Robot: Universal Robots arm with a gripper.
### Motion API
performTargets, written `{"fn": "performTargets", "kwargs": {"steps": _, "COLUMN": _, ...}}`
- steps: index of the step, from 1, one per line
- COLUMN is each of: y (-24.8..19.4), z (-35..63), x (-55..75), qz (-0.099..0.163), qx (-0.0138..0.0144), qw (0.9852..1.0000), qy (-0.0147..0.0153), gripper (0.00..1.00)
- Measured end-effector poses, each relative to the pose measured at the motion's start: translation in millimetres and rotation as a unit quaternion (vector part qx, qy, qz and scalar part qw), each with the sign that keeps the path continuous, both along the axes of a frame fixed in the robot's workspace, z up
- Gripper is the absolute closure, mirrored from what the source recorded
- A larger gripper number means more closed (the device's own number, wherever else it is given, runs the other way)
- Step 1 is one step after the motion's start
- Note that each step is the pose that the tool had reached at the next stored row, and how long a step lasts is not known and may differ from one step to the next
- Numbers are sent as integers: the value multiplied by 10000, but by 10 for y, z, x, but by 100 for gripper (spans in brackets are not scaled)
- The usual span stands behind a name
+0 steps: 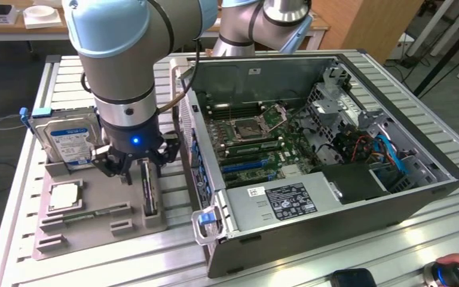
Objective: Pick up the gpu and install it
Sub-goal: 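Pick up the gpu and move the gpu toward the slot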
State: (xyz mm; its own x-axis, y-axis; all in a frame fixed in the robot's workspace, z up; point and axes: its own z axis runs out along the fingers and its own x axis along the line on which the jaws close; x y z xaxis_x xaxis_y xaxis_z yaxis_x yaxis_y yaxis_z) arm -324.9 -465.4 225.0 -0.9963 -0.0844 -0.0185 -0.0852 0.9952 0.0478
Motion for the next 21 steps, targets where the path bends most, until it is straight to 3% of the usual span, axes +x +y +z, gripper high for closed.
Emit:
{"fn": "performTargets", "kwargs": {"steps": 1, "y": 0, "z": 0, "x": 0, "qz": 0, "qx": 0, "qw": 10000, "qy": 0, "gripper": 40}}
{"fn": "performTargets", "kwargs": {"steps": 5, "y": 0, "z": 0, "x": 0, "qz": 0, "qx": 0, "qw": 10000, "qy": 0, "gripper": 59}}
{"fn": "performTargets", "kwargs": {"steps": 21, "y": 0, "z": -6, "x": 11, "qz": -87, "qx": 0, "qw": 10000, "qy": 0, "gripper": 59}}
